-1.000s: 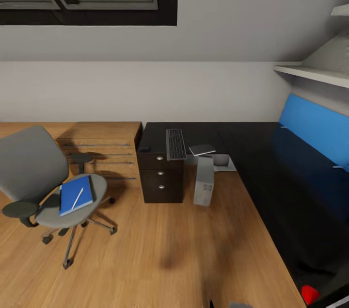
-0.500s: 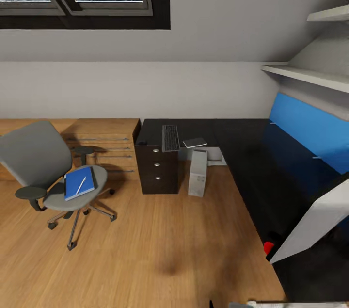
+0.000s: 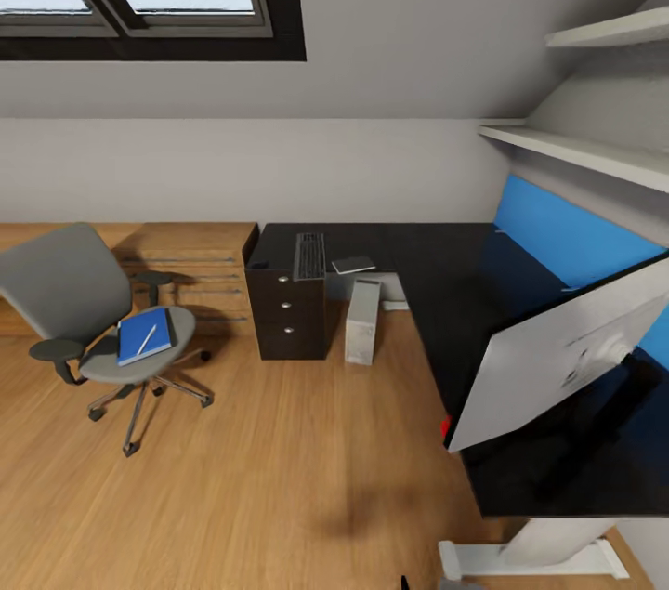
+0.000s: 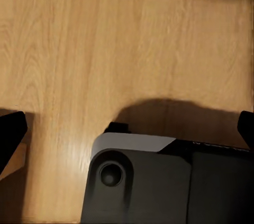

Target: In the bedroom, organize the workspace by keeping the computer under the desk, ensuring the monitor is on the desk, placing the keyboard on the desk next to the monitor, placing the mouse on the desk next to the keyboard, moving the folder from the swivel chair onto the desk next to the mouse, stacking the notebook on top of the folder with the pen on top of the notebook, and positioning the swivel chair next to the desk.

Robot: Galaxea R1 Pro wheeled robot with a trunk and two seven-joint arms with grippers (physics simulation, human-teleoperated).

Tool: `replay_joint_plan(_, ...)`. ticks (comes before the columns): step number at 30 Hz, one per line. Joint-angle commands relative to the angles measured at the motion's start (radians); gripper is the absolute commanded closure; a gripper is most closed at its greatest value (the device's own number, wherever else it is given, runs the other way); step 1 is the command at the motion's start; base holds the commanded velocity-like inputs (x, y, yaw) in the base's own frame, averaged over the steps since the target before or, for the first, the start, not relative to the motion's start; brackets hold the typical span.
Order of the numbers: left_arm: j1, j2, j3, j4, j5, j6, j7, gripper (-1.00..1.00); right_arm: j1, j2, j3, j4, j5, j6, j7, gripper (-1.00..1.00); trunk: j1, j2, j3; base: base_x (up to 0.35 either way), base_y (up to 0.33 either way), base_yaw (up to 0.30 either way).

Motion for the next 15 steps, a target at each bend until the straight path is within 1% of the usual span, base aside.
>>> replay_joint_plan(1, 0.0, 0.0, 0.0, 0.0, 0.003, -0.003, 0.003, -1.0, -0.001, 0.0, 0.006, 0.002, -0.007, -0.004, -0.002, -1.0, -0.004, 0.006, 0.001, -0.233, -0.275, 0.0)
replay_joint_plan(15, 0.0, -0.002, -0.001, 0.0, 0.002, -0.003, 0.004, -1.0, -0.001, 0.0, 0.006, 0.002, -0.007, -0.004, -0.003, -1.0, -0.058, 0.104, 0.045, -0.23, -0.279, 0.0)
